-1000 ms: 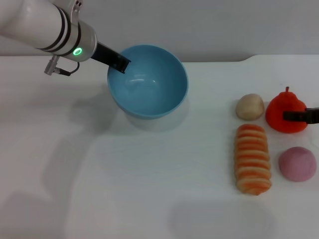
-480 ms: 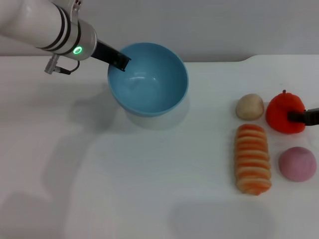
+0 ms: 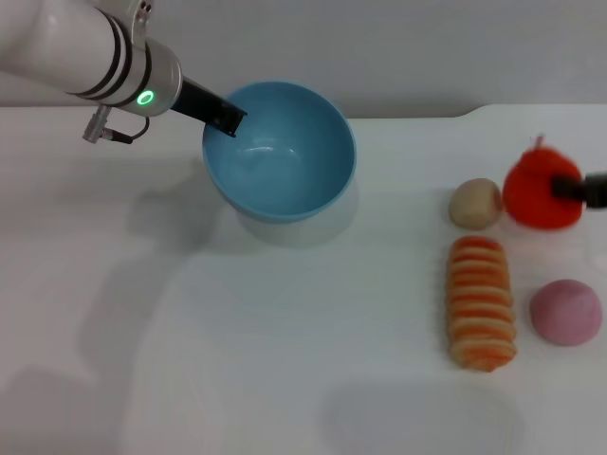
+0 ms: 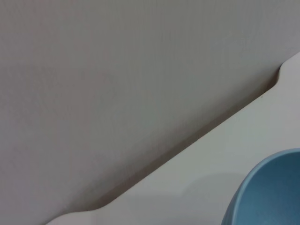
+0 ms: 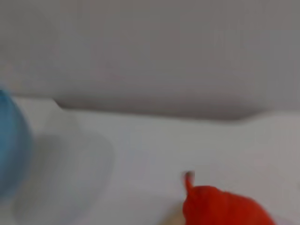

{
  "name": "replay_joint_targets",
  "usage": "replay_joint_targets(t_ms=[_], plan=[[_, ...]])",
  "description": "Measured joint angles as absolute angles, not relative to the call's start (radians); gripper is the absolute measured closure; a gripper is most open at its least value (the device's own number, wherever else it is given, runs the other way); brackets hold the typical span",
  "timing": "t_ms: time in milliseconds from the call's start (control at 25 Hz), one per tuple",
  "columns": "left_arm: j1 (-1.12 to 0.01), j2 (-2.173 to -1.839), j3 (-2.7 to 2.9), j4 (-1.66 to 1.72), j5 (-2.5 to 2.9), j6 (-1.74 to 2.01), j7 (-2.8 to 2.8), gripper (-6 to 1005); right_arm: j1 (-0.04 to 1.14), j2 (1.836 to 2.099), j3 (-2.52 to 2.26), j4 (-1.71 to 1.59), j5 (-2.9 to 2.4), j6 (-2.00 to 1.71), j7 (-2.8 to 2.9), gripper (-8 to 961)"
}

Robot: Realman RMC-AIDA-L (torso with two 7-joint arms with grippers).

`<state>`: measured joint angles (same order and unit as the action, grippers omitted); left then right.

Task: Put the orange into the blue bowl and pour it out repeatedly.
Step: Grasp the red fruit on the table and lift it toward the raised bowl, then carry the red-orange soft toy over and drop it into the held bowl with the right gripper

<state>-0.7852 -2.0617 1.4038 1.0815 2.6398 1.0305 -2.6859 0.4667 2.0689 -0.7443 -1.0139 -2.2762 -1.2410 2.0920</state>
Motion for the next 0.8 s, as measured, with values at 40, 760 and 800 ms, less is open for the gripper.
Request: replay_joint_targets(t_ms=[40, 760, 800], plan=[[-0.785, -2.062, 1.404, 1.082, 2.64, 1.03, -2.686, 1001, 0.461, 2.069, -0.745, -1.042, -2.247, -1.265, 2.087, 851], [-0.815, -2.066, 1.542, 1.085, 2.527, 1.105, -2.687, 1001, 0.567, 2.07, -1.006, -1.042, -1.873, -1.429, 2.003, 925], [-0.813, -2.067, 1.543, 1.085, 2.526, 1.105, -2.687, 1001, 0.572, 2.07, -1.014, -1.021, -1.873, -1.424, 2.003, 925]])
